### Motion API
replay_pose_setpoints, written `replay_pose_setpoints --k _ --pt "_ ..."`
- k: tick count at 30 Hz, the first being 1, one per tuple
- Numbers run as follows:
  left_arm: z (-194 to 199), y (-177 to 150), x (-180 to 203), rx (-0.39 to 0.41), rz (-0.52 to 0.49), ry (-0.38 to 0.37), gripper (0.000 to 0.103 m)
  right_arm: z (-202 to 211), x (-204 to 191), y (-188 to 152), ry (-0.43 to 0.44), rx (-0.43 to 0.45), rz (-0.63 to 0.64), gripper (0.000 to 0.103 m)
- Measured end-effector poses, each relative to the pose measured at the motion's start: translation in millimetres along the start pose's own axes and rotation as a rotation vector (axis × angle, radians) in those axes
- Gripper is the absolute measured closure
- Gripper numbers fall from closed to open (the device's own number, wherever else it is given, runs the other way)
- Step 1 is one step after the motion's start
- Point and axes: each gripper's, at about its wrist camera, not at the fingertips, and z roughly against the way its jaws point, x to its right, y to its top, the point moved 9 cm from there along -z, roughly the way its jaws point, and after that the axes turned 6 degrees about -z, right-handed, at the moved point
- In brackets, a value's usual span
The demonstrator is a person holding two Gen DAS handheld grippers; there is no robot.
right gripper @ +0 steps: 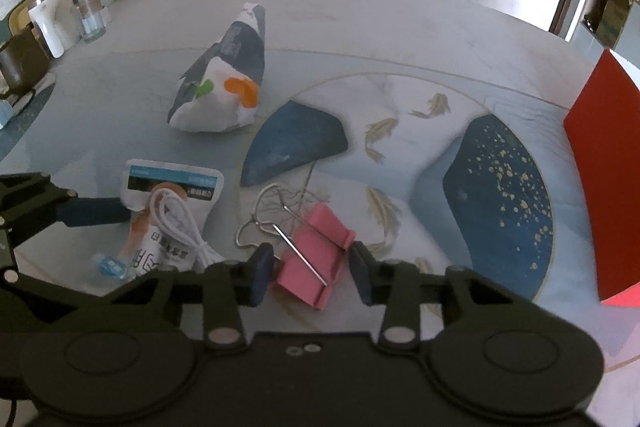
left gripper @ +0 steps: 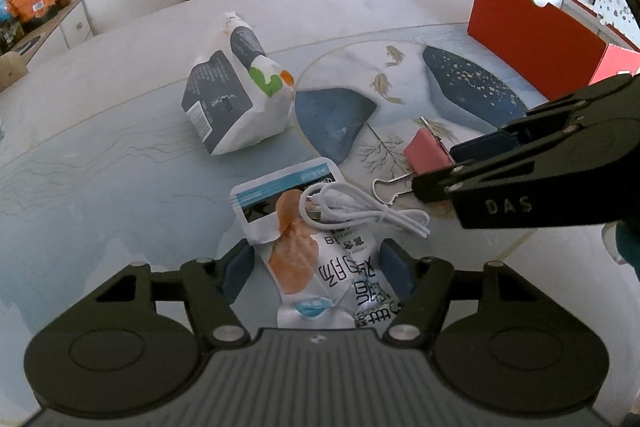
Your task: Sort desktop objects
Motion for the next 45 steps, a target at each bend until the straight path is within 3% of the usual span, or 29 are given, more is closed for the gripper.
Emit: replay_pose_setpoints --k 7,10,11,14,21,25,28,29,38,41,43,45 --pt "3 8 -7 -0.003 -0.012 0.03 0.036 4 7 0 0.03 -0.005 -0.036 0.07" --pt "8 15 1 0.017 -0.155 0.106 0.038 7 10 -1 0.035 -0.002 -0.038 0.072" --pt "10 18 5 0.029 -0.192 0.111 0.062 9 11 0 0.038 0.001 -0.037 0.072" --pt "13 25 11 0.031 -0.219 0.107 0.069 11 14 0 0.039 0.005 -0.045 0.072" --pt "11 27 10 0.016 -0.192 0.1 0.069 17 24 0 0.052 0.02 -0.066 0.073" --pt "12 27 3 0.016 -0.123 0.089 0.071 24 30 2 0.05 0.033 -0.078 0.073" --pt "20 29 -4 0.04 -0.076 0.086 0.088 32 37 4 0.053 0.046 -0.091 0.073" --pt "22 29 -6 0.043 -0.063 0.082 0.089 35 40 4 0.054 0.05 -0.096 0.073" --pt "23 12 -22 0.01 0.027 0.053 0.09 51 55 3 0.059 0.069 -0.13 0.073" --pt "19 6 -22 -0.009 0.053 0.019 0.086 50 58 -1 0.055 0.058 -0.134 0.073" --pt "17 5 -20 -0.015 0.048 0.017 0.071 47 59 -5 0.055 0.048 -0.141 0.073" --pt "18 5 -19 -0.011 0.046 0.02 0.029 45 59 -9 0.056 0.039 -0.144 0.073"
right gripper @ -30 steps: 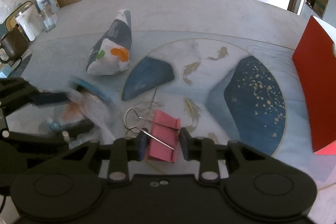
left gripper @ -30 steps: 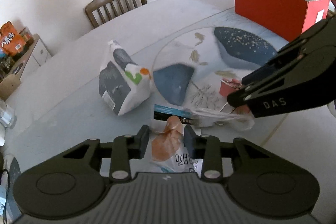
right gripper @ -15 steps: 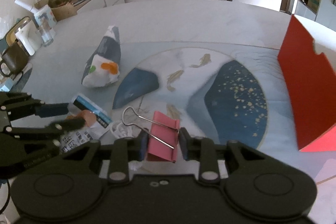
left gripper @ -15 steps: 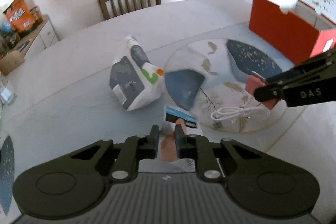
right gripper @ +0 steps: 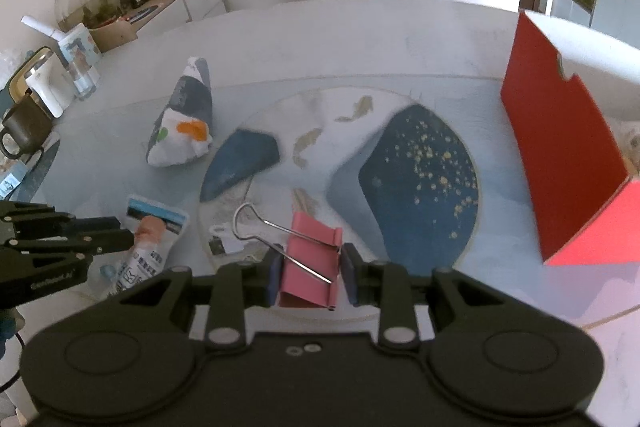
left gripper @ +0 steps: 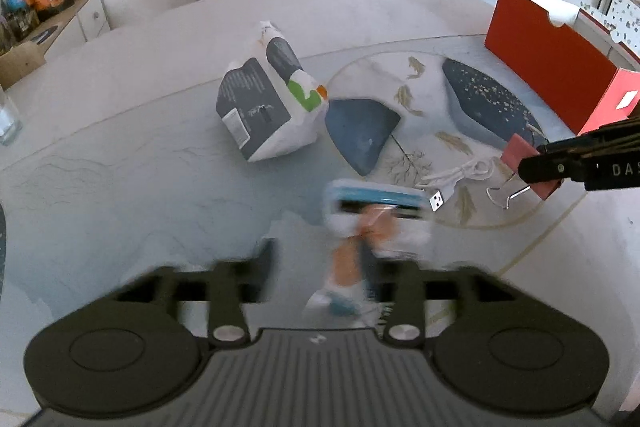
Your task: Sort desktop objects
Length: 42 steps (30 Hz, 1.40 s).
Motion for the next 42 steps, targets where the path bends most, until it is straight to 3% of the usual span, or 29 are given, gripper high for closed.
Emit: replay_pose_setpoints --k 9,12,19,24,25,27,28,34,42 --pt "2 4 30 0.026 -0.066 -0.133 0.019 -5 7 -11 -0.012 -0.029 -0.016 0.073" --pt "-5 7 38 0.022 -0.096 -0.146 0.019 -4 9 -13 -0.014 -0.033 -0.016 0.073" --pt "-23 9 52 -0.003 -0.158 -0.139 0.019 -1 12 -19 -0.017 -0.043 -0.019 0.073" --pt "-29 6 48 -0.025 -0.134 -0.098 0.02 3 18 -22 -0.024 -0.04 -0.035 0.073" --pt "-29 6 47 -0.024 -0.131 -0.092 0.022 4 20 -22 -0.026 -0.039 -0.038 0.073" --pt "-27 7 48 -0.02 -0.131 -0.086 0.038 5 22 -22 -0.027 -0.037 -0.042 0.073" --pt "-26 8 48 -0.018 -0.131 -0.083 0.039 6 23 -22 -0.027 -0.036 -0.043 0.073" --pt "-23 10 50 -0.028 -0.101 -0.052 0.042 13 28 -20 -0.022 -0.026 -0.051 0.073" --pt "-5 19 59 -0.012 -0.037 -0.065 0.042 33 35 -10 0.0 0.005 -0.062 0.073"
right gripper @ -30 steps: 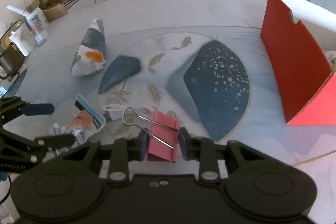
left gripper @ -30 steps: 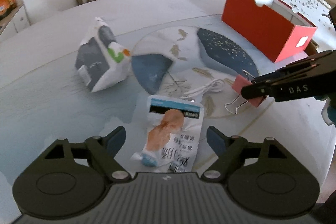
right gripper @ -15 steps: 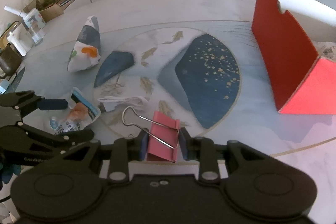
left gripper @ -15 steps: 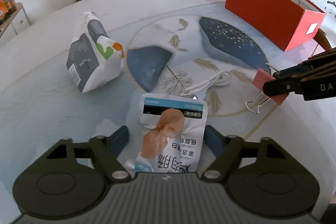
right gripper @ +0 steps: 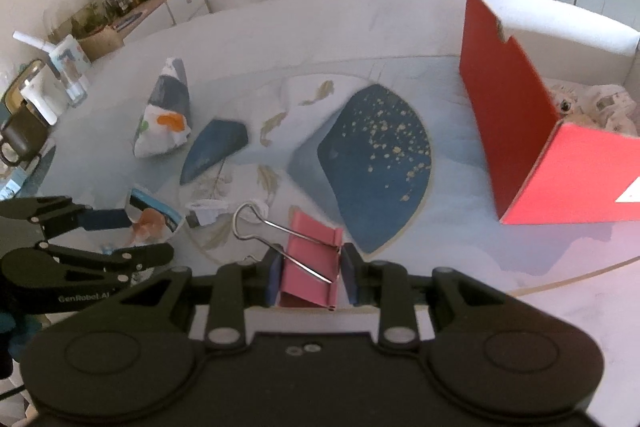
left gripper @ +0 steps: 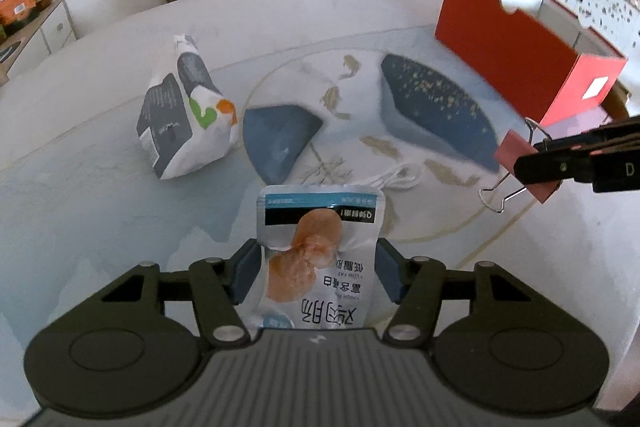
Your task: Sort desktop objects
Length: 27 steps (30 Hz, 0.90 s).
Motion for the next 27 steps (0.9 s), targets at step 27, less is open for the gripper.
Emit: replay_pose_setpoints --k 27 --pt "52 124 120 0.211 -0.012 -0.126 0.043 104 104 67 0.009 0.186 -0.072 0.073"
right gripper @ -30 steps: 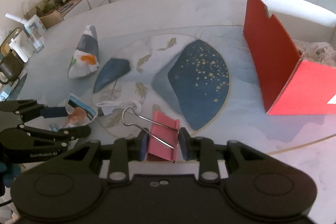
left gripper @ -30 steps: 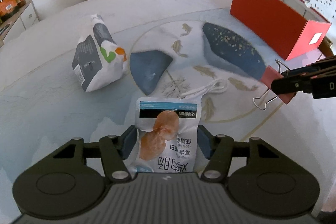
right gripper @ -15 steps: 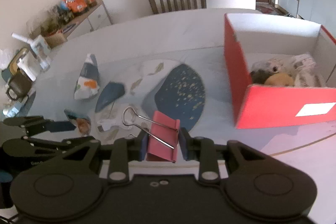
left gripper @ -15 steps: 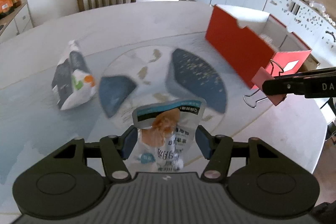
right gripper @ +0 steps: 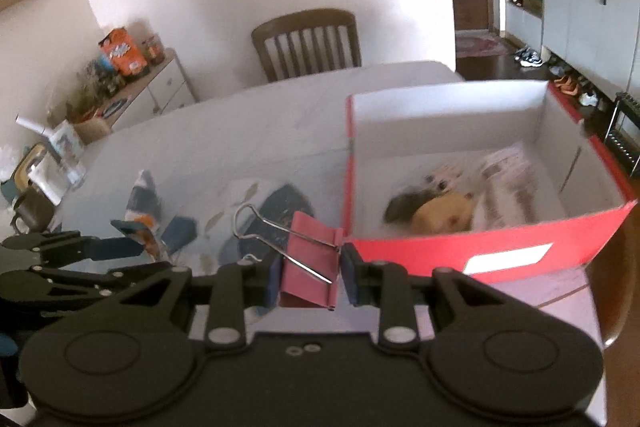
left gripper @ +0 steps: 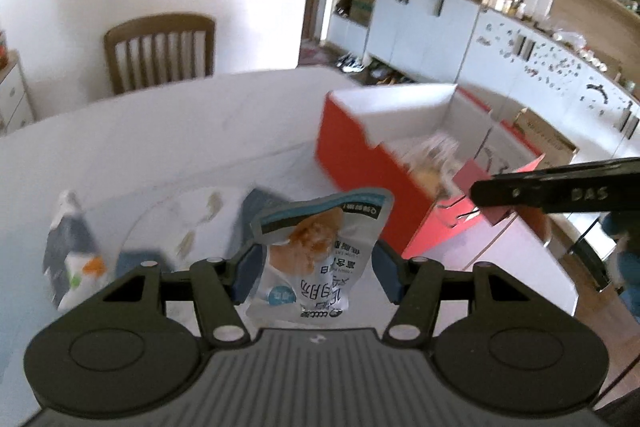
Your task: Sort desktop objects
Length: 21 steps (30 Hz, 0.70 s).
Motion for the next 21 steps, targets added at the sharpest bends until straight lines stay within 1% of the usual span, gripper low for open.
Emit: replay_pose_setpoints --k 9,21 --pt "-24 54 56 0.042 -0.071 -0.042 0.043 6 53 28 -0.023 0.041 -0.017 0.073" --pt "-66 100 114 0.044 -0.154 -0.09 0.043 13 119 50 -0.069 0.079 -0.066 0.073"
